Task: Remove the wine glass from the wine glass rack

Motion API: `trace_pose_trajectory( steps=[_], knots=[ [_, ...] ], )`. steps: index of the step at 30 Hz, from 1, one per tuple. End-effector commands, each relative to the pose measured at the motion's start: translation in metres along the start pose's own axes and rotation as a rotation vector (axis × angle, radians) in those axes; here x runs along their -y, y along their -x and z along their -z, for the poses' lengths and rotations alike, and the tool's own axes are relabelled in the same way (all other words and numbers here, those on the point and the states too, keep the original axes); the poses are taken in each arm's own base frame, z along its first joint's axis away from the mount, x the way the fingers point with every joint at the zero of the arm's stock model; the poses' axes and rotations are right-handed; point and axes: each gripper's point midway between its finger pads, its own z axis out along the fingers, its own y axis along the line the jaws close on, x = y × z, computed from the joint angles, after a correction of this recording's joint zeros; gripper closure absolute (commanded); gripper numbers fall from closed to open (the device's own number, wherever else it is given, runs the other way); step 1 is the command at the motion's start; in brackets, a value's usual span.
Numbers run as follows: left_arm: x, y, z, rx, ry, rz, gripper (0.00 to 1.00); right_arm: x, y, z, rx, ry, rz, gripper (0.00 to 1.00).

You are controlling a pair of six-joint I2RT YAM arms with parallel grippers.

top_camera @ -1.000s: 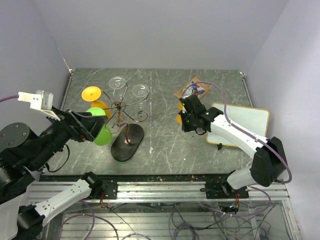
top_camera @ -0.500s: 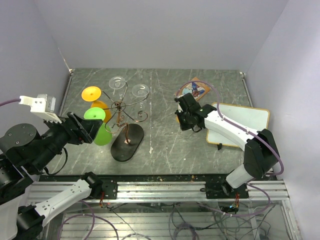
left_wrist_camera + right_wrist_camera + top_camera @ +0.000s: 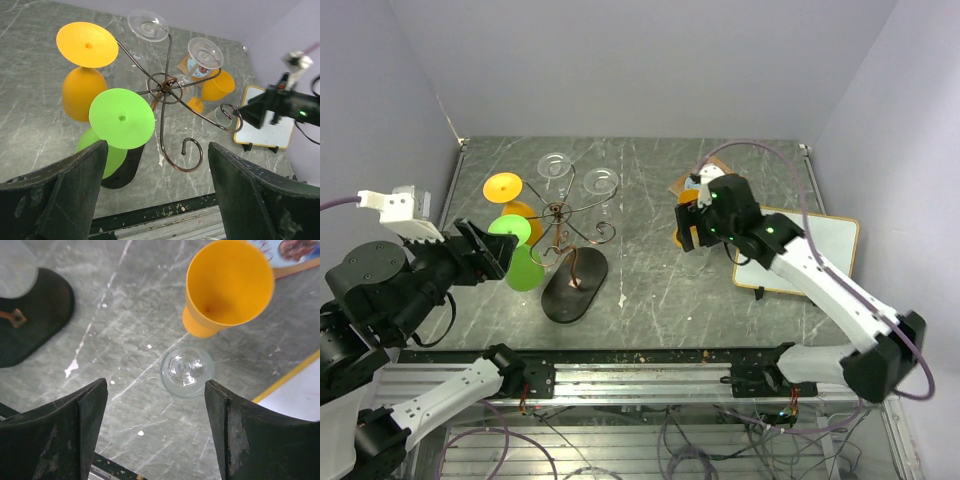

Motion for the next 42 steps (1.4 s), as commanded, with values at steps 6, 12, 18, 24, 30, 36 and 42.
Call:
trace_pose_trajectory(
  steps=[6, 12, 18, 24, 30, 36, 42],
  knots=[
    [-0.029, -0.006, 0.0, 0.06, 0.196, 0.344, 0.19, -0.016, 0.008, 0.061, 0.119, 0.105, -0.218, 0.12],
    [-0.045, -0.006, 0.005, 0.152, 0.244, 0.521, 0.18, -0.011, 0.042, 0.108, 0.291, 0.117, -0.254, 0.1],
    [-0.047, -0.005, -0.01, 0.19, 0.282, 0.539, 0.17, 0.002, 0.034, 0.12, 0.355, 0.073, -0.259, 0.04],
    [-0.045, -0.029, -0.04, 0.108, 0.404, 0.642, 0.16, 0.014, 0.037, 0.137, 0.403, 0.026, -0.241, 0.0],
    [-0.052, -0.037, -0.046, 0.097, 0.521, 0.706, 0.3, 0.007, 0.04, 0.158, 0.489, 0.089, -0.18, 0.0],
    [-0.056, -0.039, -0.048, 0.133, 0.528, 0.763, 0.41, 0.015, 0.037, 0.162, 0.515, 0.056, -0.15, 0.0],
    [-0.061, -0.035, -0.047, 0.154, 0.563, 0.749, 0.42, 0.017, 0.035, 0.158, 0.51, 0.04, -0.124, 0.0]
  ],
)
